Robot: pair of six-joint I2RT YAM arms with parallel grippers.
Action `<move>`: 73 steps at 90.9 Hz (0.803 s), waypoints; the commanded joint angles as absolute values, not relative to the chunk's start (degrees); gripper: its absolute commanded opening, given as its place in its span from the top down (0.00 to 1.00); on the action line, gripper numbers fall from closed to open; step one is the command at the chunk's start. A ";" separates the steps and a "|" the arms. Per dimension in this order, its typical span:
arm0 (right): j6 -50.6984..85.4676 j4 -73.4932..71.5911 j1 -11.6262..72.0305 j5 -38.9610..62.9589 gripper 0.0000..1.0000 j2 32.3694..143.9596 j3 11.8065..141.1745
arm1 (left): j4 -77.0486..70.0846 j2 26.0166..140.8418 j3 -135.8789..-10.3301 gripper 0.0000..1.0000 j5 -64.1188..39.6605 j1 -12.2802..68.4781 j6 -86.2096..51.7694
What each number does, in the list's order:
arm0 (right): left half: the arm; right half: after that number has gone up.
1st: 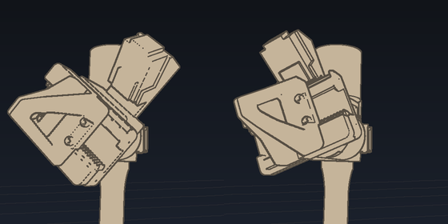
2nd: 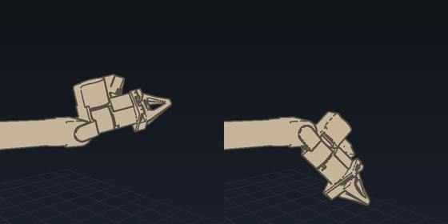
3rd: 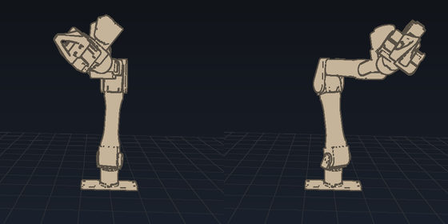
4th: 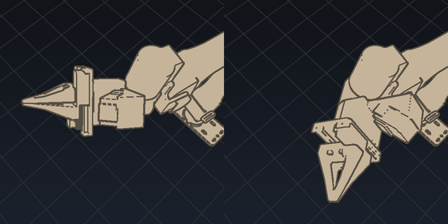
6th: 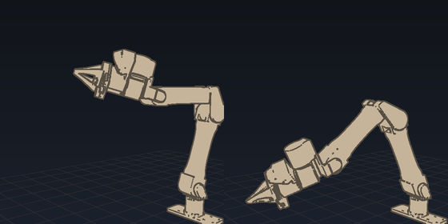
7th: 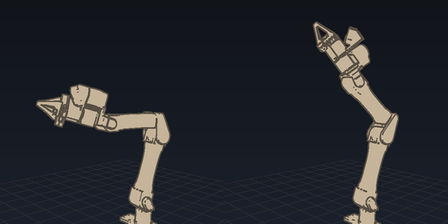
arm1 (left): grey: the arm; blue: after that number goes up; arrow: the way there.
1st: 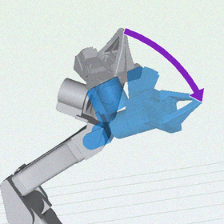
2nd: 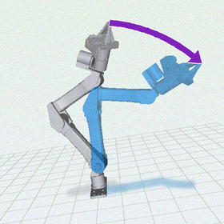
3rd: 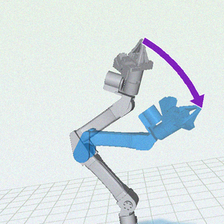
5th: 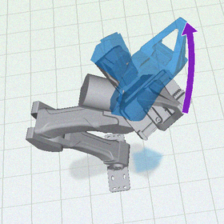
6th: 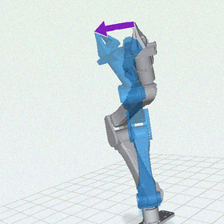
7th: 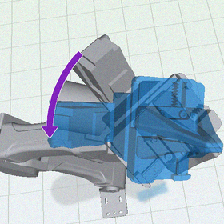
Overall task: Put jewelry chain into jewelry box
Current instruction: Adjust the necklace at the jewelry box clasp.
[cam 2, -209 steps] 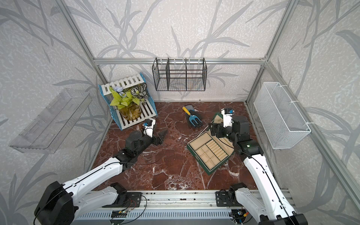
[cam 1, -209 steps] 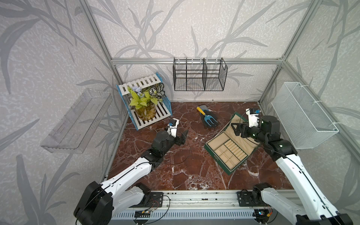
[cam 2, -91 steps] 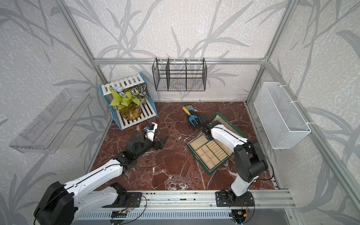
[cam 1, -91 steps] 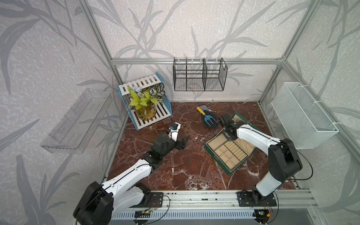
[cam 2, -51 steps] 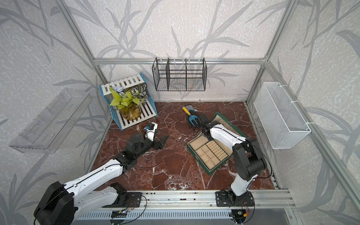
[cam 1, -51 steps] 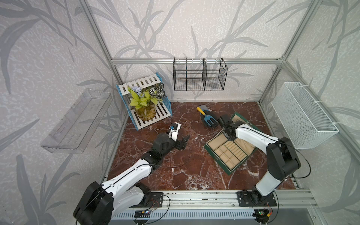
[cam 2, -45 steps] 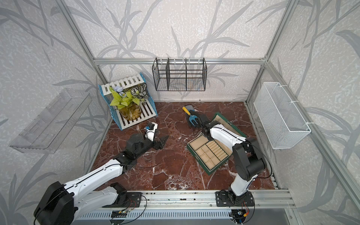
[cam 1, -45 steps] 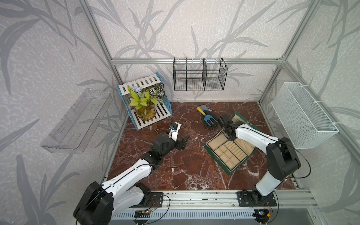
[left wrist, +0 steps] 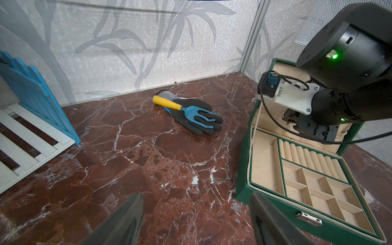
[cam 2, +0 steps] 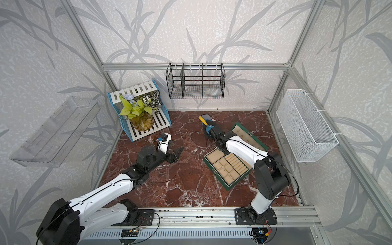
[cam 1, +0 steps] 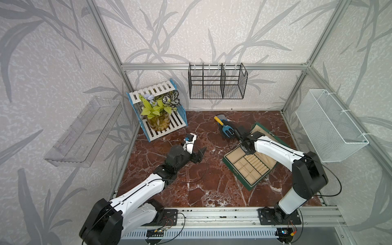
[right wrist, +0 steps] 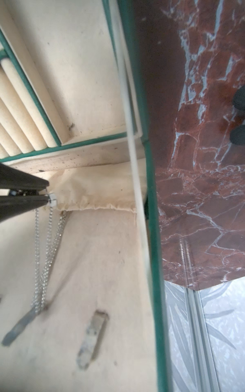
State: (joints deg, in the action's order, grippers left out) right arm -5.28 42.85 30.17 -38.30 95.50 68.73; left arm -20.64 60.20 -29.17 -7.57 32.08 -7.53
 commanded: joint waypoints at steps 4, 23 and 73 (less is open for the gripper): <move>-2.10 44.77 30.32 -35.69 0.89 94.39 69.25 | -20.76 59.27 -28.66 0.18 -7.48 31.68 -7.20; -0.08 44.35 30.39 -32.55 0.62 91.96 69.22 | -19.92 59.07 -28.87 0.18 -7.37 31.71 -6.94; 14.78 35.72 8.89 -5.56 0.25 55.98 62.63 | -19.50 57.06 -27.45 0.18 -4.60 30.16 -8.51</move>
